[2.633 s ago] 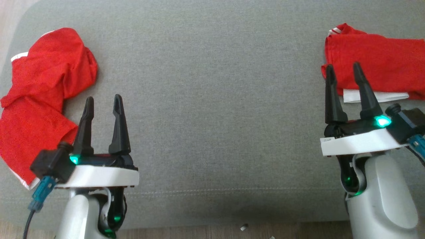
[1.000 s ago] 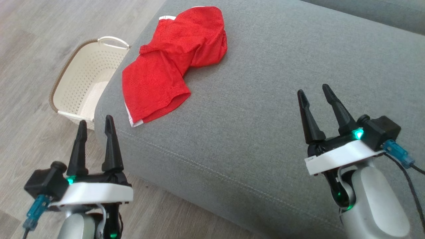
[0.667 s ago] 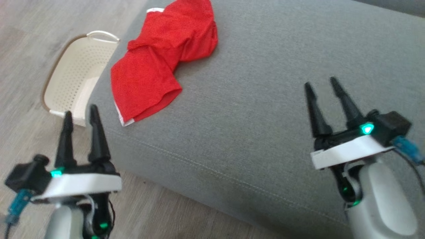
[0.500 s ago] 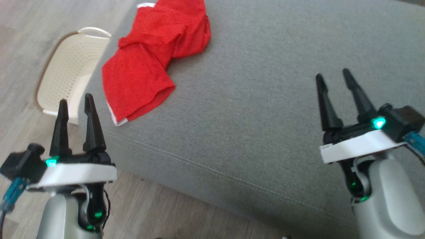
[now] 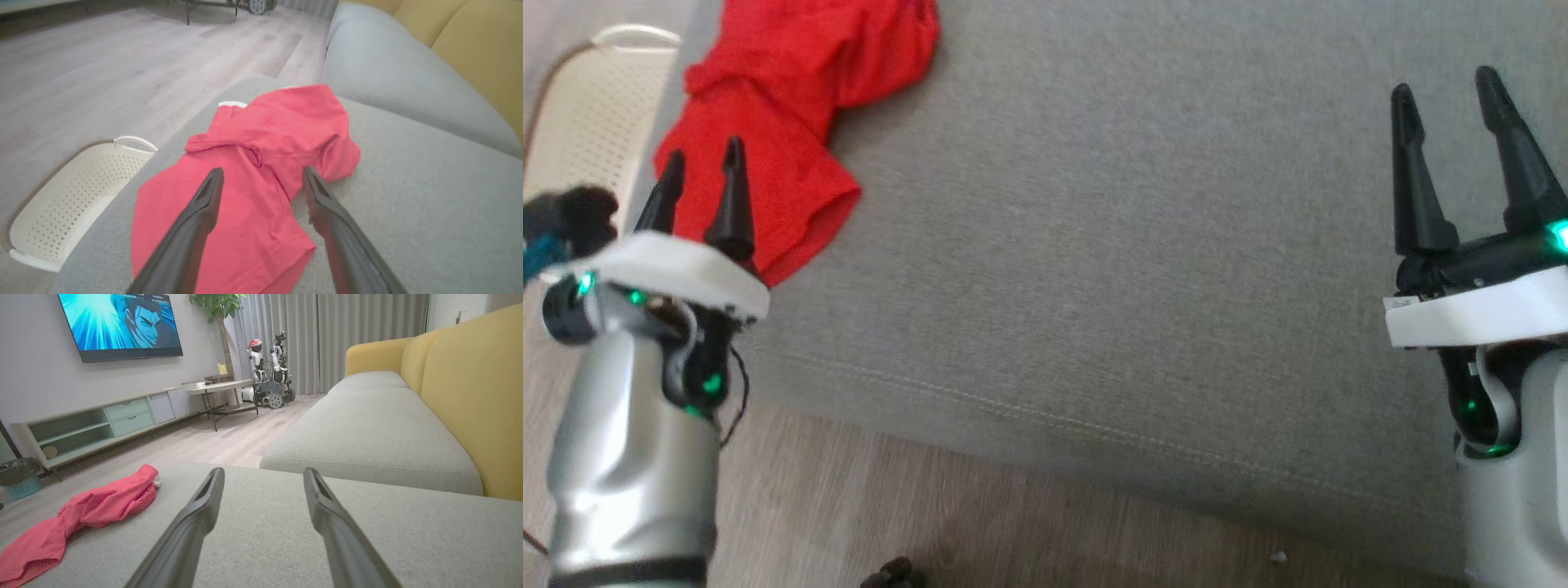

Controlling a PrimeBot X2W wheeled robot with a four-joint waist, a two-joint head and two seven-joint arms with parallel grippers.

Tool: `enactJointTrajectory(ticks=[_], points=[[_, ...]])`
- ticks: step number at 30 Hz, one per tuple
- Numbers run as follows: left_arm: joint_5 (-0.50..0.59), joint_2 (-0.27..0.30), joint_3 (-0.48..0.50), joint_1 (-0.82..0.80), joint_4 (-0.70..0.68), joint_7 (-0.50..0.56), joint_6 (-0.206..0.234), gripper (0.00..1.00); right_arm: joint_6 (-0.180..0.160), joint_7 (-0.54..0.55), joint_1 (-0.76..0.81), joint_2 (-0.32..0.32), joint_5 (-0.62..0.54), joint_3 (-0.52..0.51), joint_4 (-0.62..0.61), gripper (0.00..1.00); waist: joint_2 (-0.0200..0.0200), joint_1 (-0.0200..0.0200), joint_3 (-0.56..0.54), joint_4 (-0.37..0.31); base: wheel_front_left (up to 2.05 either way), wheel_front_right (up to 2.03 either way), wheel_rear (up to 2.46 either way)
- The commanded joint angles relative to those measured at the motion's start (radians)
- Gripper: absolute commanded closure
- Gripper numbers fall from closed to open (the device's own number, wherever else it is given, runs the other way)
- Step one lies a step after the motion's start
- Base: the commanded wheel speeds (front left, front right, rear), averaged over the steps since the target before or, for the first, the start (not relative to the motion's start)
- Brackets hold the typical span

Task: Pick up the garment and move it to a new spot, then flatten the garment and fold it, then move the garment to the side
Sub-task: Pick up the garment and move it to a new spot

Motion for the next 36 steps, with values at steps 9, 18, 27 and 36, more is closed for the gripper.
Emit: enactJointTrajectory(ticks=[9, 18, 27, 36], points=[[-0.011, 0.111, 0.001, -0.246, 0.253, 0.158, 0.005, 0.00, 0.006, 0.044, -0.027, -0.009, -0.020, 0.034, -0.123, 0.00, 0.0000, -0.0001, 0.108, -0.081, 0.00, 0.00, 0.00], [0.014, 0.134, -0.040, -0.336, 0.459, 0.219, 0.013, 1.00, 0.006, 0.045, -0.035, -0.007, -0.024, 0.013, -0.143, 0.00, 0.0000, -0.0001, 0.128, -0.106, 0.00, 0.00, 0.00], [-0.094, 0.132, 0.058, -0.346, 0.444, 0.020, -0.005, 1.00, 0.006, 0.005, -0.031, 0.021, -0.017, 0.014, -0.090, 0.00, 0.0000, -0.0001, 0.040, -0.109, 0.00, 0.00, 0.00], [-0.173, 0.121, 0.099, -0.310, 0.207, -0.011, -0.008, 1.00, 0.006, -0.051, -0.020, 0.063, 0.005, 0.021, -0.010, 0.00, 0.0000, -0.0001, -0.098, -0.143, 0.00, 0.00, 0.00]])
